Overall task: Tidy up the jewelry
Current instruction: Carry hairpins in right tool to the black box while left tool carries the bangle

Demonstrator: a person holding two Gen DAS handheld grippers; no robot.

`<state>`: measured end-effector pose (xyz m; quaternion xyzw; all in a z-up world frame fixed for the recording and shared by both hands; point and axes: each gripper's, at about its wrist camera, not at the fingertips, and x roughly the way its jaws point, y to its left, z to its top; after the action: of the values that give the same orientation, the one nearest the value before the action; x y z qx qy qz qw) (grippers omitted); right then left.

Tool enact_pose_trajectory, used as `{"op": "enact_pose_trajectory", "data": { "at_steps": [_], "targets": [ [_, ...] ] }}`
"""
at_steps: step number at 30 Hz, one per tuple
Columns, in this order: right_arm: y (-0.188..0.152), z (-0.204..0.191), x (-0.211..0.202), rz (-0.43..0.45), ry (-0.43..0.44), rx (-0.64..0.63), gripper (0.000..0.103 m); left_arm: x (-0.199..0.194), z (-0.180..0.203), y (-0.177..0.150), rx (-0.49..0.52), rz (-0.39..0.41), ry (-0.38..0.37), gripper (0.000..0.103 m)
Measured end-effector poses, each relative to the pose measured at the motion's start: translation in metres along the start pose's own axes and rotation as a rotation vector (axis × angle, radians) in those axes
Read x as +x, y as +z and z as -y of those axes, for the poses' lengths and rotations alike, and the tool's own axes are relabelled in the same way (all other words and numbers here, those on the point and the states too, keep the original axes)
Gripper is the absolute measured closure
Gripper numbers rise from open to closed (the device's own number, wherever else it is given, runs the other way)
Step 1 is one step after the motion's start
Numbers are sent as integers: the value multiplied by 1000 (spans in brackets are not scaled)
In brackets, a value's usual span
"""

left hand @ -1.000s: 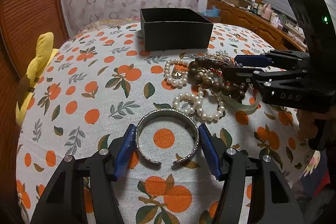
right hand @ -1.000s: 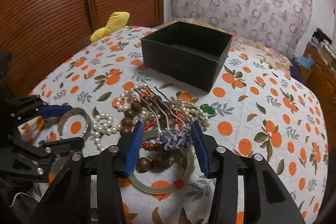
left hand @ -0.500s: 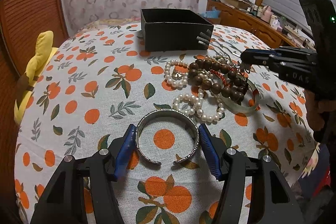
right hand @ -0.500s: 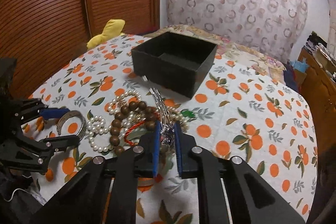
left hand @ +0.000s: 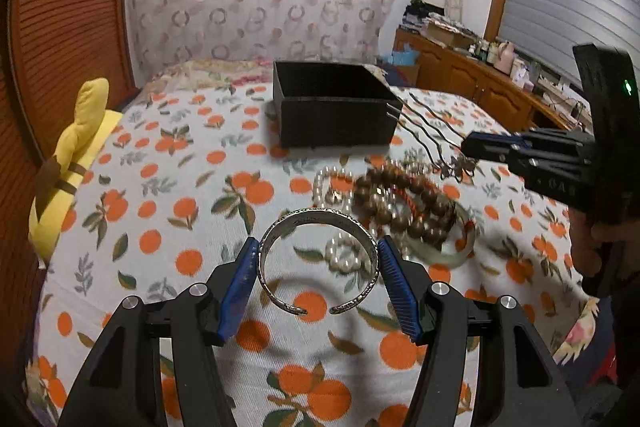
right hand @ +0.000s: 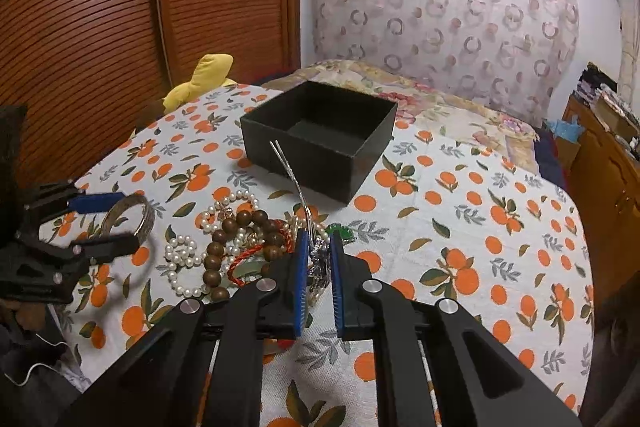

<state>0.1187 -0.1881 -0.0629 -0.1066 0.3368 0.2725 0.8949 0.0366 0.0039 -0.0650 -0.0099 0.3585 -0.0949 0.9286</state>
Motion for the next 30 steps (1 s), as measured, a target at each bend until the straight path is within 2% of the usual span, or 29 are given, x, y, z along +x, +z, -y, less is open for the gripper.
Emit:
{"op": "enact_pose_trajectory", "data": {
  "at_steps": [7,15,23,30],
  "targets": [
    [11,3,-10,38,-14,-9,91,2,-3,20,3,35,-5,45],
    [46,12,-6,87,-20,-19,91,12,-9,52,3,66,-12,45],
    [79,31,29,82,30,16,91,26,-17,80,4,78,-7,45],
    [89,36,63,49,85,24,91,46,-22,100,0,70,-3,45]
  ]
}}
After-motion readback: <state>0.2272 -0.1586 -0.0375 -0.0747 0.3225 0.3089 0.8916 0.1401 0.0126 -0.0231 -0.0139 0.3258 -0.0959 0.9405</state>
